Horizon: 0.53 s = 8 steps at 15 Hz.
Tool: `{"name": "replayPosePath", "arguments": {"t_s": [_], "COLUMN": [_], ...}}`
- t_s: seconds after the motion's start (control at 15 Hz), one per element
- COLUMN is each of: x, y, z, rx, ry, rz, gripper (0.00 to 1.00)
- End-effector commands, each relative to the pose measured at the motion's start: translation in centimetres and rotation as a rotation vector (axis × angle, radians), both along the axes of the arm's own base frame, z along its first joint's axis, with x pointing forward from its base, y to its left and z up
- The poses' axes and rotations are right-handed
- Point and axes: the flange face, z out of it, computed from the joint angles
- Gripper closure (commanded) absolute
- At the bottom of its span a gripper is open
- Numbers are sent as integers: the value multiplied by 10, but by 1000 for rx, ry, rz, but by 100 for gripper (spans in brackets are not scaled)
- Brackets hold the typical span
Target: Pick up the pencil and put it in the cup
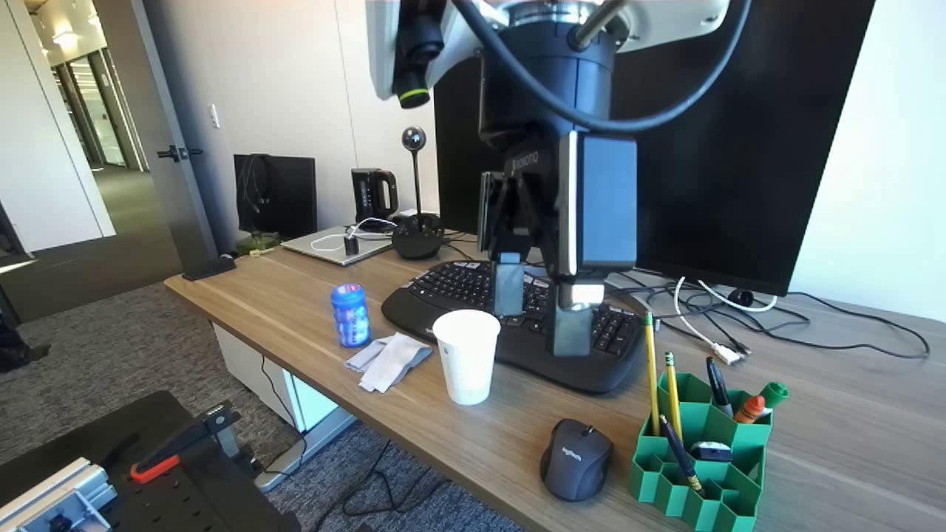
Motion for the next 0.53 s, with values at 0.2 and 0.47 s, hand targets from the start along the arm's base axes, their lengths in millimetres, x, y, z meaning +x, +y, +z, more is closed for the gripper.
{"name": "replayPosePath", "arguments": {"t_s": [0.2,0.47], "x": [16,26], "y": [-20,-38], "z": [-12,-11], "rx": [84,130], "ry": [-8,-33], "rz": [-44,-57], "gripper": [0,0]}}
